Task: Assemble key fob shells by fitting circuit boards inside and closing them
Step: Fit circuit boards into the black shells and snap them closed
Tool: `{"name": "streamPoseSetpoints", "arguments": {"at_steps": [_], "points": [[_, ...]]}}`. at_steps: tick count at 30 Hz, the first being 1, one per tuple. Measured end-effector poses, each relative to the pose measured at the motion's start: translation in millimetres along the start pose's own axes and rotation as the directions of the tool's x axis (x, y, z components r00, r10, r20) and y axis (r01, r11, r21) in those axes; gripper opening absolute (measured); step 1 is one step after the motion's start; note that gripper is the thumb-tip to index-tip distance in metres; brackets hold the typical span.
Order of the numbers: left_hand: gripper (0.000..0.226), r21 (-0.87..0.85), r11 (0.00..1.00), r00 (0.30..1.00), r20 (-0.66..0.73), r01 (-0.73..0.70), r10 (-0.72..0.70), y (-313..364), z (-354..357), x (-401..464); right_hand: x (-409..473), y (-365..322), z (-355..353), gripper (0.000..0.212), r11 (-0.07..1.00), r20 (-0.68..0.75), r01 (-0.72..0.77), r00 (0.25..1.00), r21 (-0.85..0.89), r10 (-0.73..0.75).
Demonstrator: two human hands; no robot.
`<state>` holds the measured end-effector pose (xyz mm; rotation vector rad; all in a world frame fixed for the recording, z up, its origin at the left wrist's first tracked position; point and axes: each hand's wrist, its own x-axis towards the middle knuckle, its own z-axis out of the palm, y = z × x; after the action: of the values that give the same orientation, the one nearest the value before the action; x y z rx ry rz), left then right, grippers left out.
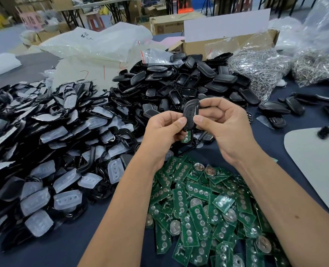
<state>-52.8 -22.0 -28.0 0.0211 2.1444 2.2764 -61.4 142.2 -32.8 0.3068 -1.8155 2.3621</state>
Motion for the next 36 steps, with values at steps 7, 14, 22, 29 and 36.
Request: {"name": "streamPoseSetpoints", "arguments": {"at_steps": [7, 14, 22, 29, 36], "points": [[0.008, 0.499, 0.807, 0.898, -0.119, -0.315, 0.424, 1.9, 10.6, -1.2, 0.4, 5.6, 6.8, 0.018, 0.997, -0.092, -0.068, 0.993, 0.040, 0.072], [0.006, 0.706, 0.552, 0.824, 0.080, -0.444, 0.561, -0.1, 19.7, -5.8, -0.7, 8.6, 8.9, 0.016, 0.999, -0.151, -0.049, 0.987, 0.010, 0.050], [0.047, 0.896, 0.424, 0.908, -0.060, -0.135, 0.415, -10.4, 9.2, -2.9, 6.9, 6.0, -4.5, 0.019, 0.977, -0.142, -0.105, 0.981, 0.186, 0.132], [0.038, 0.883, 0.447, 0.931, -0.031, -0.145, 0.363, -16.0, 7.4, -1.3, 10.2, 7.2, -9.7, 0.015, 0.932, -0.094, -0.165, 0.974, 0.323, 0.205], [0.022, 0.737, 0.663, 0.935, -0.129, -0.132, 0.330, -13.9, 4.2, 0.5, 9.3, 7.6, -8.4, 0.033, 0.952, -0.071, -0.168, 0.979, 0.255, 0.192]]}}
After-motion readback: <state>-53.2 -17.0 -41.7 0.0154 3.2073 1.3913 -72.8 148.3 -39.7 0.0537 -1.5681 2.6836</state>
